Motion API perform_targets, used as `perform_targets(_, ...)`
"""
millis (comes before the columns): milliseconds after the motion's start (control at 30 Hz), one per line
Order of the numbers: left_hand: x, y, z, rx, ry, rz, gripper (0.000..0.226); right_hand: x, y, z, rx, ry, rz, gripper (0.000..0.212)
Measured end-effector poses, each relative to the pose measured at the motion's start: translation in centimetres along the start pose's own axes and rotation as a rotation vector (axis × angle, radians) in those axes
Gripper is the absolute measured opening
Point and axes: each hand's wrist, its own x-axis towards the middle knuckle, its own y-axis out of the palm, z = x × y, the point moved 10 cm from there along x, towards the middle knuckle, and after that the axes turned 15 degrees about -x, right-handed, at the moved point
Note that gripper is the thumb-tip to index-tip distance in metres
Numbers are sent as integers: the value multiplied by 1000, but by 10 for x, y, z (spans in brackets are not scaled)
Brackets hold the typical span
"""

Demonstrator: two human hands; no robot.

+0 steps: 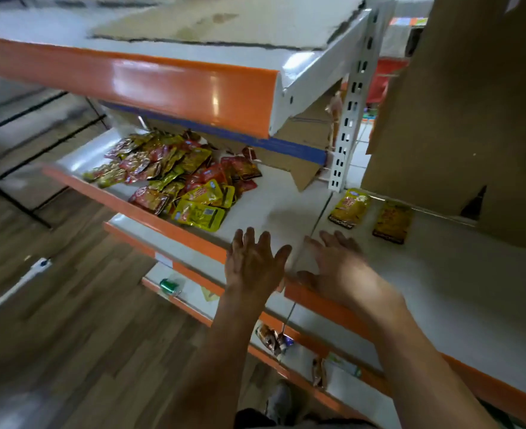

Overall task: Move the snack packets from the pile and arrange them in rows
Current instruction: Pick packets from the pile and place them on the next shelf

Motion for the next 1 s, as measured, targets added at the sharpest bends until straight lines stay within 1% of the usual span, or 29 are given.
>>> perform_targets(167,-31,-30,44,74,-43,-126,64,-2,-10,55,4,-166,22,72)
perform_targets(267,-41,-50,70,81,-92,-191,66,1,-21,84,-12,-228,-43,74)
perform_targets(367,-44,-76,90,96,-89,-265,65,13,-29,116,-22,-274,-103,77)
perform_targets(467,-37,-96,108,110,-91,-289,64,26,-32,138,-9,-286,-76,78)
perform_targets(567,-22,-113,134,137,-85,-274,69,43,-38,167,-1,-301,-109,77)
perform_targets(767,14,-152,186,118,-42,-252,72,86,-47,224,19,-236,-152,77)
perform_targets(867,37,-168,208,85,2,-240,71,108,-46,244,67,-166,-161,71)
perform_targets(1000,64,-178,238,85,51,-191,68,132,-41,260,141,-64,-252,67)
